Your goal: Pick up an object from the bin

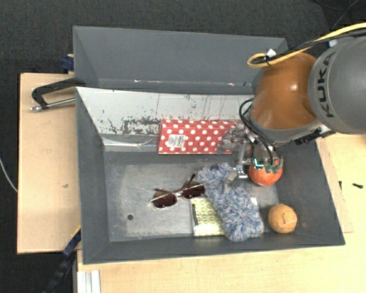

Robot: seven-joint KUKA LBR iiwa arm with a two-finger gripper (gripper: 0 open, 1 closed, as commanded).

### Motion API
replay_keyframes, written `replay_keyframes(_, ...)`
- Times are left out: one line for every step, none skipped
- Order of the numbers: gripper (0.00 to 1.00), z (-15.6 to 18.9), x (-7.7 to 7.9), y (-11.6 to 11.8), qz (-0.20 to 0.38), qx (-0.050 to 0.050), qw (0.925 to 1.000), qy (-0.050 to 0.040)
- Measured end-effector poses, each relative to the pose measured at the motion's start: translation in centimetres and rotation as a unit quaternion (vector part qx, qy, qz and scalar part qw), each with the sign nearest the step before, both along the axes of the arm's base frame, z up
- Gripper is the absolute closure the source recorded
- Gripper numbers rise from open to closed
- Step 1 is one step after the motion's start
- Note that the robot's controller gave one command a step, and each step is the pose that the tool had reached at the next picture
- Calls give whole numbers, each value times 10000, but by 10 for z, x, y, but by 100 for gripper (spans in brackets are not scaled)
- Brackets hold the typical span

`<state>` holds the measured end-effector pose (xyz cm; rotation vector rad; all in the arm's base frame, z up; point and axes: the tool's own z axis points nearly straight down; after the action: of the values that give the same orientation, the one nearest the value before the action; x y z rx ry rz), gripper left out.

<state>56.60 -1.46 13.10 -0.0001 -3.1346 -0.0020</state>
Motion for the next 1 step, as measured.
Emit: replay_keyframes(0,4,1,0,1,-2,10000,-31)
